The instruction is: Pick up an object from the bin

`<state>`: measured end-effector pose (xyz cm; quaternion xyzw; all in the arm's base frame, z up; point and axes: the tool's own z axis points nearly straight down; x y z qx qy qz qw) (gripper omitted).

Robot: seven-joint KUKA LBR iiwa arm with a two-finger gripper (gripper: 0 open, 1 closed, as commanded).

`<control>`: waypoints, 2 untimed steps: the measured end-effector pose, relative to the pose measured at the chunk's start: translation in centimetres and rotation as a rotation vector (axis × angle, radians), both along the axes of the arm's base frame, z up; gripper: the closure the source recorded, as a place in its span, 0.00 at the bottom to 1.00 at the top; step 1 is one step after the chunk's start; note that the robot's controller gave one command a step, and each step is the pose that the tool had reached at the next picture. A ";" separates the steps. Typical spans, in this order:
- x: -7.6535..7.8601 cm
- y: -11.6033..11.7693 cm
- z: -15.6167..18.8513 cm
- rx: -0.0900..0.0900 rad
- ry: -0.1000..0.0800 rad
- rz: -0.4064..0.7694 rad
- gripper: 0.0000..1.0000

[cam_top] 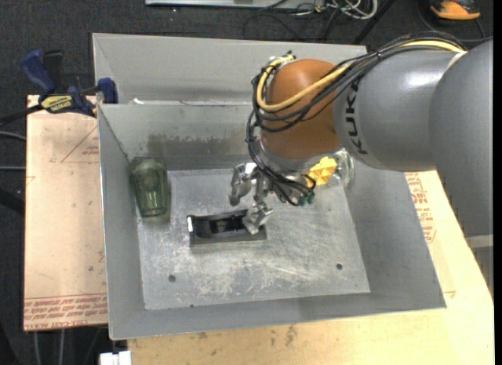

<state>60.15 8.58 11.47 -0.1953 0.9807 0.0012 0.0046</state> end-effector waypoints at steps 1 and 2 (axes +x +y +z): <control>0.0 0.0 0.0 0.000 0.000 0.000 1.00; 0.0 0.0 0.0 0.000 0.000 0.000 1.00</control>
Offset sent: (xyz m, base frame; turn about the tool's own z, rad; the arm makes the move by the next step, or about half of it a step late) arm -0.0178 -0.1119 -0.0447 0.0229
